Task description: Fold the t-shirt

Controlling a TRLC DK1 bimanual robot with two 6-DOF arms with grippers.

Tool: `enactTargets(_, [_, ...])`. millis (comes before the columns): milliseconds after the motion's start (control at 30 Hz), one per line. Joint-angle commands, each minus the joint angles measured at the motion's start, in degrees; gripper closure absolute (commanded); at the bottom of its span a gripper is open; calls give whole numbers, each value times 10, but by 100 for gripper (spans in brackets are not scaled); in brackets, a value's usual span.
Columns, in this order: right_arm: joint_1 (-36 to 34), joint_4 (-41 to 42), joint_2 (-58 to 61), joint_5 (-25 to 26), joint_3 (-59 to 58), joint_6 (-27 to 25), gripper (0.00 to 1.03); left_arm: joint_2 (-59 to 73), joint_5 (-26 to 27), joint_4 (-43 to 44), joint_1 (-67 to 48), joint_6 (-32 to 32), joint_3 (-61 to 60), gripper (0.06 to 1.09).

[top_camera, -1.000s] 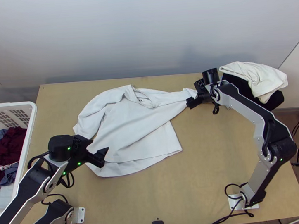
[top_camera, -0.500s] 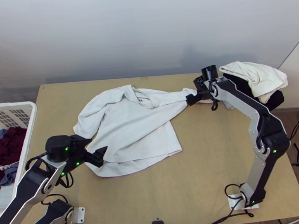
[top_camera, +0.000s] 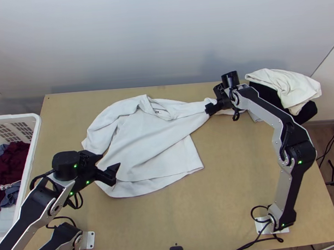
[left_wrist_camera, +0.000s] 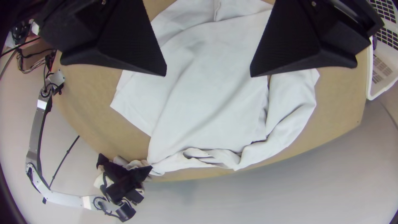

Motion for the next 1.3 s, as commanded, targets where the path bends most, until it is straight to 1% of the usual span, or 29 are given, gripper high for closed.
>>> enactTargets(0, [-10,-2,8,1,10,-2,17,5,1,12,-1,0,-4,11])
enactTargets(167, [-24,-16,7,1,17,-2,18,12,1,18,-2,0,-5,11])
enactTargets(200, [-24,-18,7,1,17,-2,20,14,1,18,-2,0,-5,11])
enactTargets(233, [-24,-19,4,1,17,-3,29,17,1,21,-2,0,-5,11])
enactTargets(267, [-24,-19,2,1,17,-3,41,19,1,22,-2,0,-5,11])
enactTargets(300, [-24,-19,2,0,19,-3,46,20,1,23,-3,0,-3,11])
enactTargets(467, [-22,-20,2,0,26,-2,46,25,1,25,-4,0,-1,11])
enactTargets(500, [-19,-27,2,0,29,-2,44,26,1,25,-4,0,-3,11])
enactTargets(533, [-17,-42,4,0,35,-2,35,25,1,25,-4,0,-4,11])
enactTargets(567, [-14,-55,7,0,43,0,22,25,1,25,-4,0,-6,11])
enactTargets(600, [-13,-73,11,0,53,1,15,25,1,25,-4,0,-8,11])
enactTargets(700, [-12,-126,20,0,76,2,7,26,0,27,-5,0,-10,11])
enactTargets(867, [-24,-137,18,-11,80,3,6,31,1,32,-8,-1,-11,11])
enactTargets(1033, [-49,-131,30,-23,111,14,6,33,1,37,-11,-4,-11,11])
enactTargets(1267, [-48,-132,30,-26,122,14,7,33,1,37,-13,-6,-14,11])
